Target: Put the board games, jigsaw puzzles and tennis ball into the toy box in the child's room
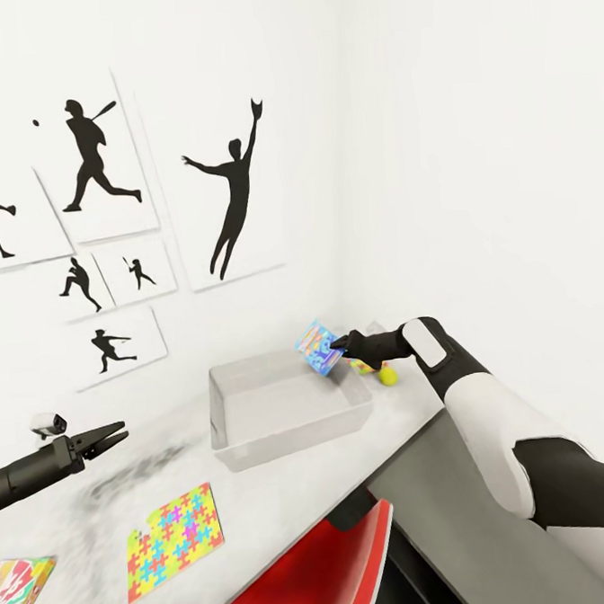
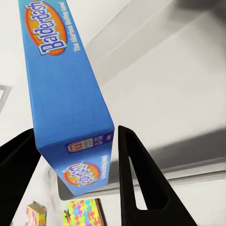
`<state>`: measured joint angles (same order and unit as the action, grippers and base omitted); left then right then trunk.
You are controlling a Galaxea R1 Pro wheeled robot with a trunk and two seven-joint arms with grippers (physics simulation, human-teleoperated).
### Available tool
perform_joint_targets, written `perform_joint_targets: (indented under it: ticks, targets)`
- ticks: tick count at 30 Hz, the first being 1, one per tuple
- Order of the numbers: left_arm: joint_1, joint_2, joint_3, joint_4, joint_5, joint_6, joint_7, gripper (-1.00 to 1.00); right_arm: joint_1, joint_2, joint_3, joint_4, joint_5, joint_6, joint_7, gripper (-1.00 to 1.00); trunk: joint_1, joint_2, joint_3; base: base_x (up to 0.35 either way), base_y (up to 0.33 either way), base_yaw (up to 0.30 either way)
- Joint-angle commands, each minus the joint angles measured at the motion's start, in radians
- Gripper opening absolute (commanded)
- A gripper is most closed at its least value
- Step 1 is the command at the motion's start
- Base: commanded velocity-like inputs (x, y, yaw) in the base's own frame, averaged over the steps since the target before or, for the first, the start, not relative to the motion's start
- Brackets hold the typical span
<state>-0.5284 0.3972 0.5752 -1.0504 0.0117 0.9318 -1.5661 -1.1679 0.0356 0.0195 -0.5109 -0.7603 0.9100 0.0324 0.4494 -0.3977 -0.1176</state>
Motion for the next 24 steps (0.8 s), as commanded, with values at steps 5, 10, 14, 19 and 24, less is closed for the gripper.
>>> perform_joint_targets:
  ticks: [5,10,14,19,24]
  targets:
    - [-0.004,-0.006,-0.017,-0.007,0.0,0.017,-0.005,1.0,0.0,0.0,-0.035,0.0,0.002,0.003,0.004,-1.0,0.001,-0.002,-0.011,0.0,0.0,0.0]
    - [-0.013,-0.012,-0.088,-0.028,0.003,0.083,-0.005,1.0,0.001,0.0,-0.064,0.0,0.001,0.004,0.004,-1.0,0.001,-0.002,-0.019,0.0,0.0,0.0]
    - [-0.016,-0.017,-0.116,-0.04,0.004,0.104,-0.005,1.0,0.001,0.0,-0.07,0.0,0.001,0.005,0.004,-1.0,0.001,-0.002,-0.025,0.0,0.0,0.0]
    - [-0.016,-0.019,-0.123,-0.042,0.004,0.108,-0.005,1.0,0.0,0.01,-0.072,0.0,-0.002,0.015,0.004,-1.0,0.001,-0.002,-0.034,0.0,0.0,0.0]
    - [-0.016,-0.02,-0.122,-0.041,0.004,0.108,-0.005,1.0,0.0,0.025,-0.072,0.0,-0.059,0.028,0.002,-1.0,0.001,-0.002,-0.042,0.0,0.0,0.0]
